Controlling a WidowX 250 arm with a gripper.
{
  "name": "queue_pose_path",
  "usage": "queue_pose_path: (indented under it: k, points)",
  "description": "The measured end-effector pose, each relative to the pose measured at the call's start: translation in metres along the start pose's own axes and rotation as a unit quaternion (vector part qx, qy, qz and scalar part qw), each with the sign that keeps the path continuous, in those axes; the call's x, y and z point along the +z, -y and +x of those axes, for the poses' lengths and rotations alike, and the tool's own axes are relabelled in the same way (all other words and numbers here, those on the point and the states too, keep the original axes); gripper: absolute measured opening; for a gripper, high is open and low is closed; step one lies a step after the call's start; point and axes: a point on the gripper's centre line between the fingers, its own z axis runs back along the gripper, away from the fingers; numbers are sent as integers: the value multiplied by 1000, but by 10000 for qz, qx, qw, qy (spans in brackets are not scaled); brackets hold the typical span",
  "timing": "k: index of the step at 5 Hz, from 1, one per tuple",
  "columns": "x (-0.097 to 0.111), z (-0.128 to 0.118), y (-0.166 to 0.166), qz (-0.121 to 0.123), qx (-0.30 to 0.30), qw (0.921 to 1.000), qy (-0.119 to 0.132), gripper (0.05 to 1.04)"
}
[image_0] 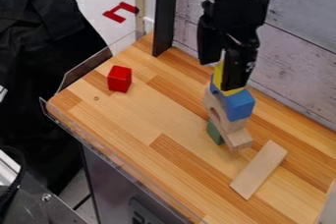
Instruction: Remove the yellow cube from the tower and put it in the left side of the table
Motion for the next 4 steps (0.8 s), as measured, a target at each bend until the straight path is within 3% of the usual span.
queue_pose_path:
  k: [2, 4]
  points:
    - [-4, 2, -4, 63, 126, 9999, -4, 989]
    - [-24, 7, 2, 12, 122, 9997, -197, 953]
